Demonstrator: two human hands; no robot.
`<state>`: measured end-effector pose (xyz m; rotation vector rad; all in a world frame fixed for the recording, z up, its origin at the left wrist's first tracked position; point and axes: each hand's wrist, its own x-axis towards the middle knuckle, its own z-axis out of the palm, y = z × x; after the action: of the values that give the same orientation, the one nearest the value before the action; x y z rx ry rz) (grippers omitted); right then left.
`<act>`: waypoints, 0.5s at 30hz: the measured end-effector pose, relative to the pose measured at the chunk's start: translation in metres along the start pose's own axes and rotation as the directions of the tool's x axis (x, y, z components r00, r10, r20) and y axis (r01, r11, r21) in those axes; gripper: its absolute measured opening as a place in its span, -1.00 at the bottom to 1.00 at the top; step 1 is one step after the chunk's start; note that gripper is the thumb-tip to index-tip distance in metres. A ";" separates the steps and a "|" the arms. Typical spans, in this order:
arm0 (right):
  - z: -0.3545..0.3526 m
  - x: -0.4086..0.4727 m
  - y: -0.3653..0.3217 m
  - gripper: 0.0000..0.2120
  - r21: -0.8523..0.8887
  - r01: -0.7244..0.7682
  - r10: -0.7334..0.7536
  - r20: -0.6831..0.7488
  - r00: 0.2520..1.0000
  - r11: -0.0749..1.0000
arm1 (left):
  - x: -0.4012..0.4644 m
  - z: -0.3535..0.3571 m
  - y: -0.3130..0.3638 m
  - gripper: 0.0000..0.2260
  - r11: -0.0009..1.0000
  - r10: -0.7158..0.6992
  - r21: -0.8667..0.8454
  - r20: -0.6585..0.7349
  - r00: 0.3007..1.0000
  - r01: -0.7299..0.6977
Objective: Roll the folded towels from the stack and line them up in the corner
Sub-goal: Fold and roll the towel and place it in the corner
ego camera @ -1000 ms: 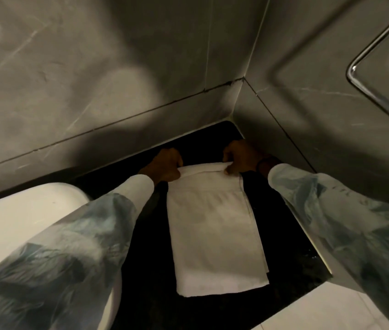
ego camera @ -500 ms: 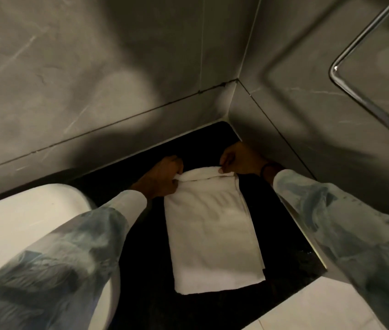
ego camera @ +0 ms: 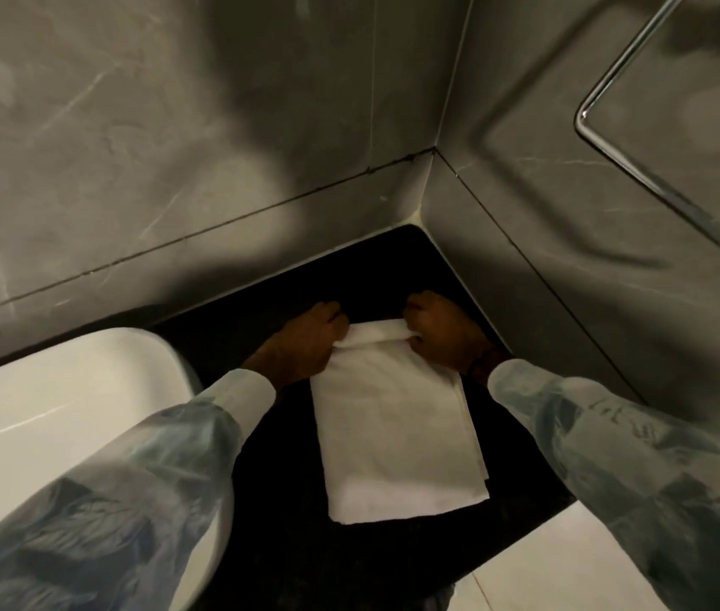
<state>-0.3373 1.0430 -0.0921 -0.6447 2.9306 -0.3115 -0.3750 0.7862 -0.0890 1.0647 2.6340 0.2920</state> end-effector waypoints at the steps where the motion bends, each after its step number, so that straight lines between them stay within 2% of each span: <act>1: 0.001 0.000 -0.001 -0.70 -0.024 0.002 -0.002 -0.002 1.000 1.000 | -0.003 -0.001 0.000 -0.76 1.000 0.006 -0.030 0.004 1.000 -0.006; 3: 0.000 0.001 -0.003 -0.70 -0.018 -0.008 0.009 0.028 1.000 1.000 | -0.004 -0.005 0.002 -0.80 0.994 -0.039 -0.105 0.022 0.999 0.041; 5: -0.006 0.004 -0.005 -0.77 0.027 -0.024 0.021 0.078 0.997 0.999 | 0.000 -0.007 0.003 -0.76 0.973 -0.140 -0.177 0.056 0.989 0.147; 7: -0.015 0.008 -0.007 -0.85 0.105 -0.118 0.104 0.133 0.986 0.987 | 0.005 -0.007 0.003 -0.59 0.958 -0.194 -0.197 0.085 0.977 0.207; 9: -0.023 0.011 -0.011 -0.76 0.164 -0.270 0.234 0.206 0.950 0.949 | 0.008 -0.006 0.004 -0.50 0.964 -0.187 -0.168 0.136 0.973 0.208; 13: -0.030 0.017 -0.003 -0.79 0.241 -0.444 0.394 0.230 0.890 0.863 | 0.014 -0.005 0.011 -0.60 0.962 -0.220 -0.131 0.151 0.964 0.240; 15: -0.032 0.019 -0.004 -0.69 0.248 -0.453 0.394 0.252 0.884 0.857 | 0.012 -0.005 0.016 -0.63 0.963 -0.228 -0.121 0.107 0.968 0.240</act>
<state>-0.3584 1.0370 -0.0618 0.0257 2.6575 -0.5877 -0.3749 0.8058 -0.0821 0.6984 2.5829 0.3517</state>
